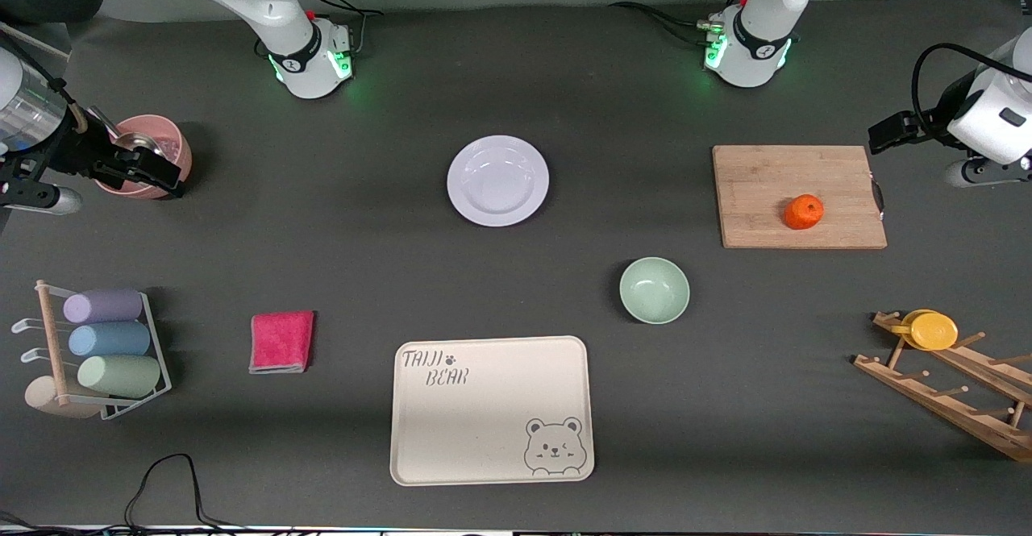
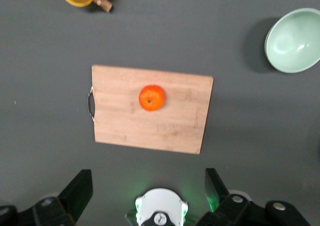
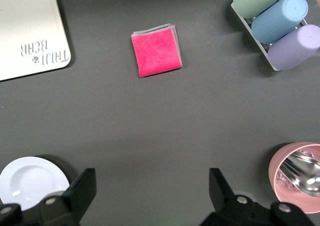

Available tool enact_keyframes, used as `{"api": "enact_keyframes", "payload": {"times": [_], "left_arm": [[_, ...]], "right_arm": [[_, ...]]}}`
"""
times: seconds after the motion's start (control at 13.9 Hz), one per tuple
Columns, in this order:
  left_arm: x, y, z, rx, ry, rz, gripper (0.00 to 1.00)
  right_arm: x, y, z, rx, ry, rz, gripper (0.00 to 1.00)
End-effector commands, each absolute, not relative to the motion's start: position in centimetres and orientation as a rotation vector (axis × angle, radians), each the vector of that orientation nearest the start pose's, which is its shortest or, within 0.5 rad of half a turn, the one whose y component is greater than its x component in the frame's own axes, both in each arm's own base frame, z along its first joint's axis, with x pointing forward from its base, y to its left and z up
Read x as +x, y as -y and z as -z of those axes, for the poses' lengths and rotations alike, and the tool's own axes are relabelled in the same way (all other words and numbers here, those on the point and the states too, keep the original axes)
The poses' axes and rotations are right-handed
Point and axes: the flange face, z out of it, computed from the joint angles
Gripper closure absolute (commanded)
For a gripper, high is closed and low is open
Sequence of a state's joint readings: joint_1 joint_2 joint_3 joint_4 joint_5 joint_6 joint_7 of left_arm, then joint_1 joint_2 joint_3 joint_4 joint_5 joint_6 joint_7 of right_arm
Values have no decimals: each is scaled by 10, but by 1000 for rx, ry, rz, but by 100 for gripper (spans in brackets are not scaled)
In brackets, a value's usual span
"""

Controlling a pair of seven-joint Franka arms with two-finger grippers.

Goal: Place orange and plate with both arms
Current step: 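Move the left gripper toward the orange on the cutting board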

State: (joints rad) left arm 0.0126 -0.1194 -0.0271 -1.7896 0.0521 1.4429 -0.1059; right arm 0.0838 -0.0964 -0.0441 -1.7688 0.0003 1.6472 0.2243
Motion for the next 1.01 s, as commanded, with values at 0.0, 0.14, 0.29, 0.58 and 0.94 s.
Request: {"api": "enact_keyframes", "payload": {"times": [0.0, 0.14, 0.29, 0.58, 0.94], "left_arm": [[469, -2, -593, -3055, 130, -361, 0], [434, -3, -590, -3048, 133, -343, 0], [416, -14, -585, -3056, 160, -329, 0], [417, -42, -548, -3089, 160, -328, 0], [416, -50, -430, -3116, 103, -264, 0]], "right_arm": [[527, -22, -587, -3126, -274, -54, 0], [528, -22, -581, -3125, -274, -64, 0], [528, -22, -578, -3126, -274, -74, 0], [528, -22, -573, -3125, -277, -88, 0], [530, -25, -560, -3074, -288, -101, 0]]}}
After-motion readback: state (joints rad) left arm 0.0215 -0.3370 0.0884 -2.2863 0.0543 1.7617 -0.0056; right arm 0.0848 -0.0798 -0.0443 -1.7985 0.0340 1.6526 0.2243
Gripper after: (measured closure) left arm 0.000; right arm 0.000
